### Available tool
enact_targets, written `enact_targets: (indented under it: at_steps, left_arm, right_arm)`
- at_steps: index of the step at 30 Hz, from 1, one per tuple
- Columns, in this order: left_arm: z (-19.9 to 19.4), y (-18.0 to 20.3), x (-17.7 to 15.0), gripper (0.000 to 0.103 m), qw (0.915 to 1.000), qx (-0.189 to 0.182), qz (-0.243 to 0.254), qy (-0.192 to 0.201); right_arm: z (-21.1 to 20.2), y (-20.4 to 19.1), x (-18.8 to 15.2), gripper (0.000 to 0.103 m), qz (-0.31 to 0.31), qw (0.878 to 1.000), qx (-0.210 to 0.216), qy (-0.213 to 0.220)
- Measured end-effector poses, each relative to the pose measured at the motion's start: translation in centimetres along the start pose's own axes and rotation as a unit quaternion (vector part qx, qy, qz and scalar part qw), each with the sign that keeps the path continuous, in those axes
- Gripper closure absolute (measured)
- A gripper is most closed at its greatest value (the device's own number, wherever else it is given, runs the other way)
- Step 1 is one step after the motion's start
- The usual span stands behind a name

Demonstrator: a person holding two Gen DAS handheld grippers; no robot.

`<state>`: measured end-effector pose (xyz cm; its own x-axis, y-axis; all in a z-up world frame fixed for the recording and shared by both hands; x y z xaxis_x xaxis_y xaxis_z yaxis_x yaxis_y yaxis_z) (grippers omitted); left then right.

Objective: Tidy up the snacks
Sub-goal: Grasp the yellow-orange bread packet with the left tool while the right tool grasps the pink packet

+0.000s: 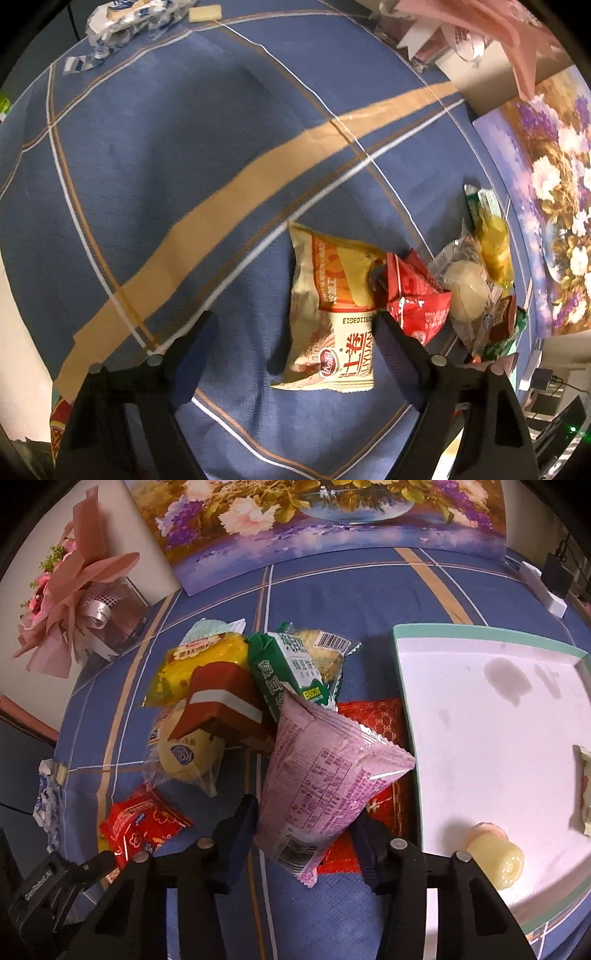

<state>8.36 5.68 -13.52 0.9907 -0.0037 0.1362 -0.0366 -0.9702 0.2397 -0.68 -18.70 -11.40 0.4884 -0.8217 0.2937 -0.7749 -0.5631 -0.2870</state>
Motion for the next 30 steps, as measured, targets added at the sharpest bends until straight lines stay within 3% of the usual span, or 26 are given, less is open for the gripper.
enact_targets:
  at_steps: [6, 8, 10, 12, 24, 30]
  left_arm:
    - [1.2, 0.9, -0.2, 0.028, 0.9996, 0.008, 0.016, -0.020]
    - [1.1, 1.3, -0.2, 0.037, 0.9995, 0.011, 0.022, -0.019]
    - [1.0, 1.5, -0.2, 0.055, 0.9996, 0.008, 0.023, -0.016]
    - [0.9, 1.6, -0.1, 0.059, 0.9997, 0.001, 0.020, -0.012]
    - [-1.8, 1.3, -0.8, 0.063, 0.9996, -0.022, 0.012, 0.017]
    - [-5.0, 1.5, -1.0, 0.063, 0.9981, -0.028, 0.027, 0.047]
  right_arm:
    - [-0.1, 0.0, -0.7, 0.056, -0.007, 1.000, 0.004, -0.008]
    - [-0.2, 0.0, -1.0, 0.056, -0.008, 1.000, 0.004, -0.011]
    - [-0.3, 0.0, -1.3, 0.056, -0.011, 1.000, 0.004, -0.013]
    - [-0.4, 0.1, -1.6, 0.056, -0.014, 1.000, 0.003, -0.015]
    - [-2.1, 0.9, -2.2, 0.062, -0.009, 0.999, 0.019, -0.028]
    - [-4.1, 1.3, -1.6, 0.062, 0.003, 0.999, 0.041, -0.020]
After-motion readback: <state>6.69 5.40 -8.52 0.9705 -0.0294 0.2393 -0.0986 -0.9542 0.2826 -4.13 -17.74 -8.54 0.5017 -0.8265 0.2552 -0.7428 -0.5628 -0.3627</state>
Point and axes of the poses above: each gripper's, at about its wrist camera, not at the fingertips, and z roughly the way its jaws point, y to its right, x to its top, the point moved 4 cm from there along z, roughly the way its jaws point, and after that the axes turned 13 degrees about z, right-handed, at the moved point
